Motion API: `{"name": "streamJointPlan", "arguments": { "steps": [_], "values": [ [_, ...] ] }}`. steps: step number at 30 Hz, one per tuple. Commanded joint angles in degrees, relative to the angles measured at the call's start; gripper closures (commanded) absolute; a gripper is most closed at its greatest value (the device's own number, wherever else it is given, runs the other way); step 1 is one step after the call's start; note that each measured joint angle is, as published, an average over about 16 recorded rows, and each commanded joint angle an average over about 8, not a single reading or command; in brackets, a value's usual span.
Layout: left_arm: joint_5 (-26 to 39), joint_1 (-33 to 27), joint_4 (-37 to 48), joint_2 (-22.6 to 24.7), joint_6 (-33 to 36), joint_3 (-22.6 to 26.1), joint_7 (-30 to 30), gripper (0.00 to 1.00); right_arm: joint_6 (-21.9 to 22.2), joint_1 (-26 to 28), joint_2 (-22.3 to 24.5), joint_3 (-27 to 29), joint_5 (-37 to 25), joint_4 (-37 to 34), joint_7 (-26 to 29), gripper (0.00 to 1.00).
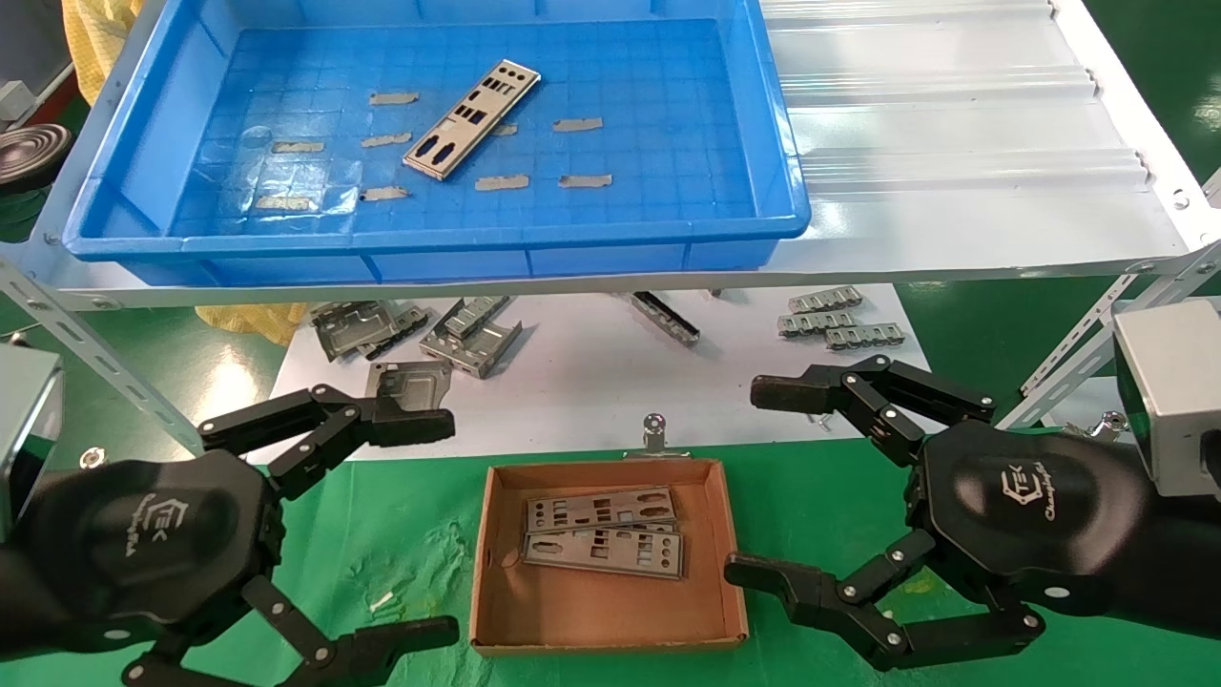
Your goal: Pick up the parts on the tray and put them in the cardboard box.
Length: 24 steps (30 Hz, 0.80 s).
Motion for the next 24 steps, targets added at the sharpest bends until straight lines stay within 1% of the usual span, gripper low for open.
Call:
{"name": "streamJointPlan", "arguments": {
  "steps": [1,24],
  "values": [
    [0.0,0.0,0.0,0.0,0.0,0.0,0.0,0.00,0.0,0.0,0.0,0.0,0.0,0.0,0.0,0.00],
    [0.0,0.0,0.0,0.0,0.0,0.0,0.0,0.00,0.0,0.0,0.0,0.0,0.0,0.0,0.0,0.00]
  ]
}}
